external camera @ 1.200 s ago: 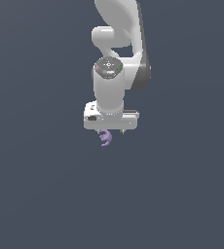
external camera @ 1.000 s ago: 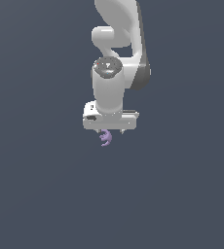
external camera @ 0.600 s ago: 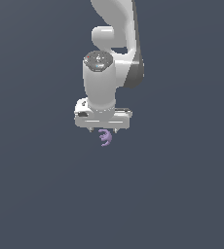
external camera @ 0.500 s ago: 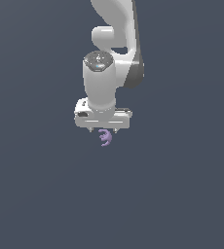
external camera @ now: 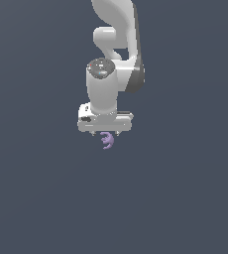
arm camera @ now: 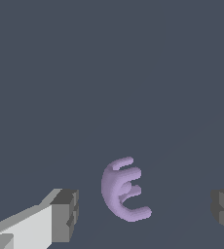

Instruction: Pick up the object and move it to a goal position.

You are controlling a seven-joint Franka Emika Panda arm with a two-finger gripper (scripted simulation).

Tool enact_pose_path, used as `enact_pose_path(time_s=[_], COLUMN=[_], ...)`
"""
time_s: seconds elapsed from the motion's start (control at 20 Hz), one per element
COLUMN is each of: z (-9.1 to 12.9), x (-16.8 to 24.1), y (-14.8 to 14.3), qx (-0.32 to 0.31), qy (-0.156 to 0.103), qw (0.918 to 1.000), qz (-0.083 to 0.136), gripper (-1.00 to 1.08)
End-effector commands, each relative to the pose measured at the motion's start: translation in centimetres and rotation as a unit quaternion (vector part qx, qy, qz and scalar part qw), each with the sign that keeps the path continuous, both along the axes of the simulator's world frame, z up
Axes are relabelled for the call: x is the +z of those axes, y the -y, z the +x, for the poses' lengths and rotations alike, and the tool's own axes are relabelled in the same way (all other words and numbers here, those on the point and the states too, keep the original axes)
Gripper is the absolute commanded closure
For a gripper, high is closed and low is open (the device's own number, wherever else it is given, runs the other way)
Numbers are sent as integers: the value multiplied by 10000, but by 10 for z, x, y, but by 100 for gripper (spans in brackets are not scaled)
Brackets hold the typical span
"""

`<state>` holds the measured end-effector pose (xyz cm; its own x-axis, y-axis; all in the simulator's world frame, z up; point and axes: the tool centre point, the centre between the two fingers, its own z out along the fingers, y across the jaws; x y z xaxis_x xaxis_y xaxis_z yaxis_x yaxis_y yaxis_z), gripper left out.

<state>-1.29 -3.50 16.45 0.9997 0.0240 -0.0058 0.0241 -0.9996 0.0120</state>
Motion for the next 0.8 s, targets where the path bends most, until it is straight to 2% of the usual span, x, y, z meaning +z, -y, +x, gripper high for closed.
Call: enact_pose_path(time_s=[0.0, 0.4, 0.75], z=[-6, -34, -50], x=[-10, -49, -66], y=[0, -1, -2], qx=[169, 877, 1220], qy=[-1, 11, 18], qw=[9999, 9961, 9925], qz=[8, 43, 61], gripper=[-92, -92, -92])
